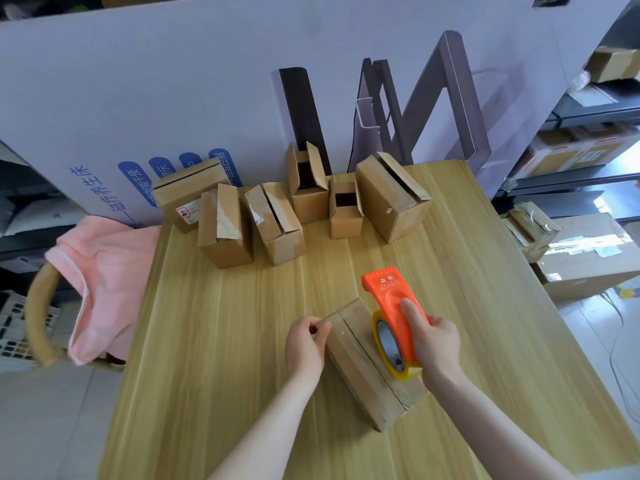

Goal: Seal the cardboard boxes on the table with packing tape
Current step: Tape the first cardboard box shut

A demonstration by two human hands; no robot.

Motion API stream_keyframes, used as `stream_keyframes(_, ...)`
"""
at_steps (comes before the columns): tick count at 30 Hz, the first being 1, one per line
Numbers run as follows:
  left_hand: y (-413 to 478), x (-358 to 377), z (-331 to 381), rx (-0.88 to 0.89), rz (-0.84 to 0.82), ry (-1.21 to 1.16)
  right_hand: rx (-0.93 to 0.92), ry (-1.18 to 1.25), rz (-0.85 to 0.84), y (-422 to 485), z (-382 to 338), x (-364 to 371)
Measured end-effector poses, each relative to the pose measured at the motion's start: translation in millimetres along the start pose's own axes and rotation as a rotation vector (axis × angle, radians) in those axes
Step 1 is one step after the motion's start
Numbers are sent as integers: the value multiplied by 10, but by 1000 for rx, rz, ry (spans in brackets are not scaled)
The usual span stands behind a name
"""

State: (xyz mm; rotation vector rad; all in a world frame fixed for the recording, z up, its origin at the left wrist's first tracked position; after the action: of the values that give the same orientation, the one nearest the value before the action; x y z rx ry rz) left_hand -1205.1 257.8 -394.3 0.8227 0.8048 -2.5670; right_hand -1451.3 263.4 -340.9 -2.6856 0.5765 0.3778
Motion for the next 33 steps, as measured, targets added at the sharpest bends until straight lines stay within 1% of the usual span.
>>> stream_keyframes(4,-202,-30,-199,-10,81,-55,-76,4,-40,0,-131,75)
stream_keyframes(5,-253,-55,-215,15,119,-36,-86,33,-46,-1,-160,84)
stream_keyframes(6,-295,-83,-163,89,168,28,-87,79,-35,2,-182,67)
stream_keyframes(8,-360,-62,117,369,228,190,-73,166,38,17,-211,-44)
stream_keyframes(9,-393,5,300,505,200,256,-68,187,78,31,-221,-117)
stream_keyframes(10,-421,106,481,602,112,317,-69,197,109,42,-235,-184)
stream_keyframes(12,-445,410,746,726,-126,470,-90,212,146,57,-278,-288)
stream_keyframes(14,-453,689,860,795,-314,655,-113,212,154,62,-317,-349)
stream_keyframes(15,-442,780,854,791,-363,741,-118,204,151,63,-325,-372)
stream_keyframes(16,-410,812,828,767,-357,794,-124,192,147,64,-323,-398)
stream_keyframes(17,-357,780,793,717,-308,806,-129,180,144,66,-311,-420)
stream_keyframes(20,-116,440,578,433,-87,708,-130,152,116,51,-246,-455)
stream_keyframes(21,-38,315,465,328,-37,677,-129,146,104,39,-224,-457)
stream_keyframes(24,95,-6,116,60,33,611,-128,136,37,-19,-158,-401)
stream_keyframes(27,47,-216,-151,-131,51,518,-123,122,-69,-101,-147,-289)
stream_keyframes(29,3,-283,-166,-160,46,428,-130,138,-140,-153,-178,-216)
stream_keyframes(31,-21,-368,25,-107,43,298,-153,148,-205,-188,-247,-156)
stream_keyframes(33,-48,-479,352,-42,-40,8,-200,136,-252,-209,-346,-122)
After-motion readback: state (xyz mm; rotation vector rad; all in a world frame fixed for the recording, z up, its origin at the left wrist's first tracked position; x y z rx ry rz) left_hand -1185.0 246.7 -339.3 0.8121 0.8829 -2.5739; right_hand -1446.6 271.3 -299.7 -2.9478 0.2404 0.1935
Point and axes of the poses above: each hand's wrist, its own y-axis towards the middle knuckle, its own x-axis out of the palm, z = x × y, the point moved 7 cm from there along y, towards the middle knuckle, and after that the axes turned 12 degrees about -x, right-handed, at the moved point
